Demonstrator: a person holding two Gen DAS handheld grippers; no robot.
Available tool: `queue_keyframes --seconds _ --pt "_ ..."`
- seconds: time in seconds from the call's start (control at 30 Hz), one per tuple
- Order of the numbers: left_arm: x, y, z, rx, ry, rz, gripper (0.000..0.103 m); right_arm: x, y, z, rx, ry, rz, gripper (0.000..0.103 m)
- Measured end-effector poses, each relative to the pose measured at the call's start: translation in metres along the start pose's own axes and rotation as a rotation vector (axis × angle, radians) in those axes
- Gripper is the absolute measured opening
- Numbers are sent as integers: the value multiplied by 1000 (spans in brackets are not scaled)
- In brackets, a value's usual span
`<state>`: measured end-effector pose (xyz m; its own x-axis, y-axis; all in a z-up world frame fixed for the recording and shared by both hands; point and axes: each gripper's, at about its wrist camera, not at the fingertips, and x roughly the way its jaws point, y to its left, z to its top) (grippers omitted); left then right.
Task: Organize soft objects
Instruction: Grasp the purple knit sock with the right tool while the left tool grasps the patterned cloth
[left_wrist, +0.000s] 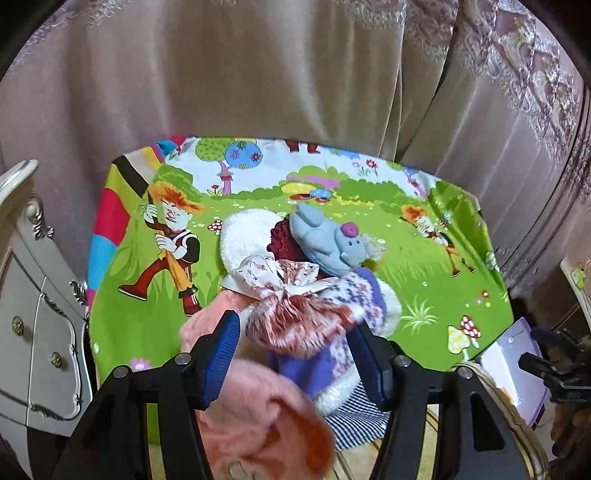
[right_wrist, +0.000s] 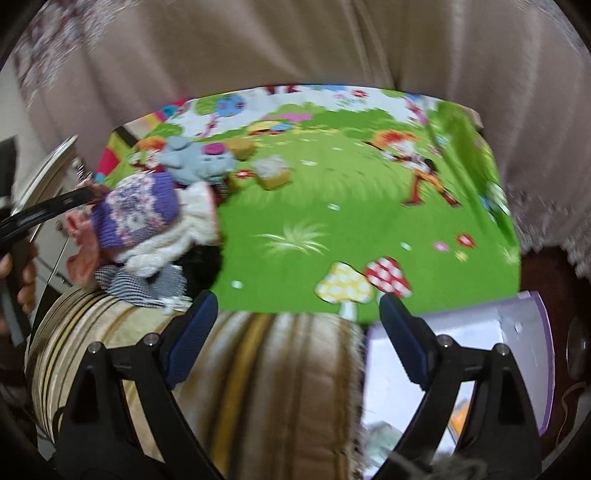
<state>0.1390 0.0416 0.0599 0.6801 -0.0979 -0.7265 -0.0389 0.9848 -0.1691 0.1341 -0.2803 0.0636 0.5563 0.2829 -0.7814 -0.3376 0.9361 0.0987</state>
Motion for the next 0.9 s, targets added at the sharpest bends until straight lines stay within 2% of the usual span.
queue_keyframes --seconds 0.07,0.17,0.2,0.3,0.47,0.7,0.83,0.9 --pt "7 4 1 -13 17 -26 36 5 14 6 -36 -2 25 92" --pt "10 7 2 -32 18 -36 19 14 36 15 -112 -8 61 94" --pt "10 9 1 -41 12 -41 16 18 45 18 -147 -9 78 94" --pt "4 18 3 -88 -19 -66 12 31 64 28 -214 -2 149 94" --pt "-8 30 7 -147 -73 -102 8 46 102 48 -368 -34 192 94" --pt "-13 43 6 -199 -88 -124 8 71 164 72 -692 -44 306 94" --pt "-16 51 4 -229 -94 -134 8 95 188 80 -851 -5 299 94" --pt "-17 54 4 -238 -98 -138 8 102 194 82 -886 -1 310 94"
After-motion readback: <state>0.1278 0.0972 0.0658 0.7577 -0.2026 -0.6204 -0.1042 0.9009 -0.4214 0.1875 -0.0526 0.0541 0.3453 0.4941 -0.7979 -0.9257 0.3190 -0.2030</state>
